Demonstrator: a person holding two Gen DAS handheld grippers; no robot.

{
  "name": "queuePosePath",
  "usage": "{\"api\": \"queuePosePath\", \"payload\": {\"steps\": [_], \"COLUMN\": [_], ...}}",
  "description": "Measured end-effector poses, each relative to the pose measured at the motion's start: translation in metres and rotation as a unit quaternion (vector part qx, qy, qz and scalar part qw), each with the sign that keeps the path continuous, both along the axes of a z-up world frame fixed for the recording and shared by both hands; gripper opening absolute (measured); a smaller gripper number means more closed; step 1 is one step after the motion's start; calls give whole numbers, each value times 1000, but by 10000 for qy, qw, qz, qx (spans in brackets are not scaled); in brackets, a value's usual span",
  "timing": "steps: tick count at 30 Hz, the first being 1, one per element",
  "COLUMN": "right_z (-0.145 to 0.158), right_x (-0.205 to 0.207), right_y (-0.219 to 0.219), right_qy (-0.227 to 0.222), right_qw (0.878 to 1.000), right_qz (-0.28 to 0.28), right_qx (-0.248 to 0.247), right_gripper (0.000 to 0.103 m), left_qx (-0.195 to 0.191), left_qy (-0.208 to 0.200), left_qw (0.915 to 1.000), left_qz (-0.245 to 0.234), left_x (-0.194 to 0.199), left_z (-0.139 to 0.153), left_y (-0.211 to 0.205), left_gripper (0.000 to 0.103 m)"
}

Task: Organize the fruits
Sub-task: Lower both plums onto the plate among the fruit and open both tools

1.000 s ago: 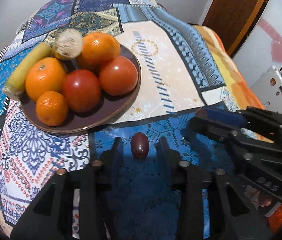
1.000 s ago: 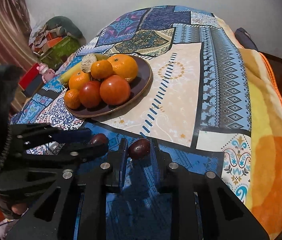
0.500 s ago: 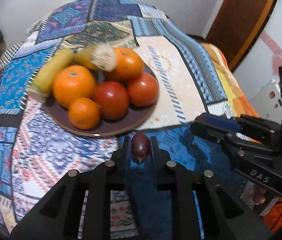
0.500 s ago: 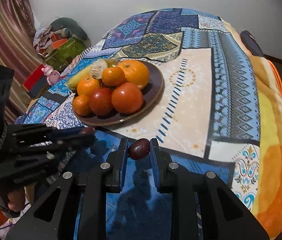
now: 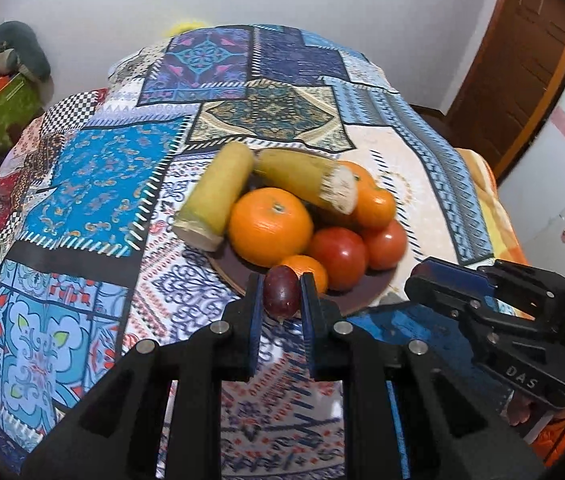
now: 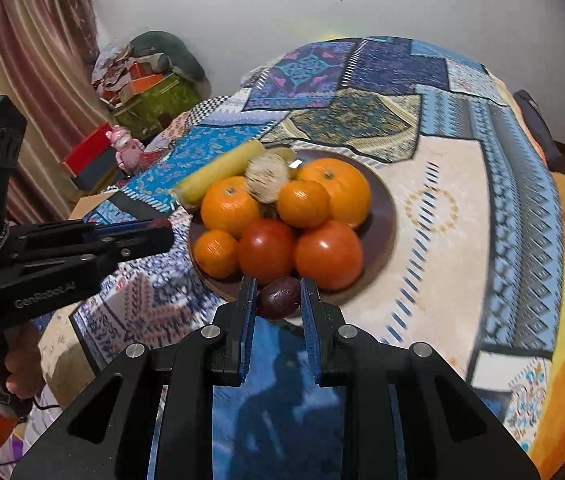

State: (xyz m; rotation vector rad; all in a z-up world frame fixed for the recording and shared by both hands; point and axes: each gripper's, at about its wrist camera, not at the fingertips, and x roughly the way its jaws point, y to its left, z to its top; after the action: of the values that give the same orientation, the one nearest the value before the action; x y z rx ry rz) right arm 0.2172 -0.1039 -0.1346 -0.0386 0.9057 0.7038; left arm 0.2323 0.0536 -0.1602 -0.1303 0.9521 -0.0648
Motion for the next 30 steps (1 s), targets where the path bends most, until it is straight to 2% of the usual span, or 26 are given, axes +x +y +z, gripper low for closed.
{"api": "queuePosePath", "payload": {"steps": [11,18,30], "right_z": [4,-1,-6], "right_x": [20,29,28], "right_y": [44,62,61], "right_qy": [-183,-198,-113], "right_qw": [9993,9989,9985], "right_qz": [326,423,529], "right_qx": [-34,-79,-107], "right_gripper": [20,20,22], "left_qx": [-49,-263,-265], "left_qy": [64,183,262], "left_qw": [9999,9995,9993], "left_qz": [108,75,17], "left_x": [21,26,27], "left_z": [-15,-27,-36], "left_y": [16,21,18], "left_gripper": [17,17,16]}}
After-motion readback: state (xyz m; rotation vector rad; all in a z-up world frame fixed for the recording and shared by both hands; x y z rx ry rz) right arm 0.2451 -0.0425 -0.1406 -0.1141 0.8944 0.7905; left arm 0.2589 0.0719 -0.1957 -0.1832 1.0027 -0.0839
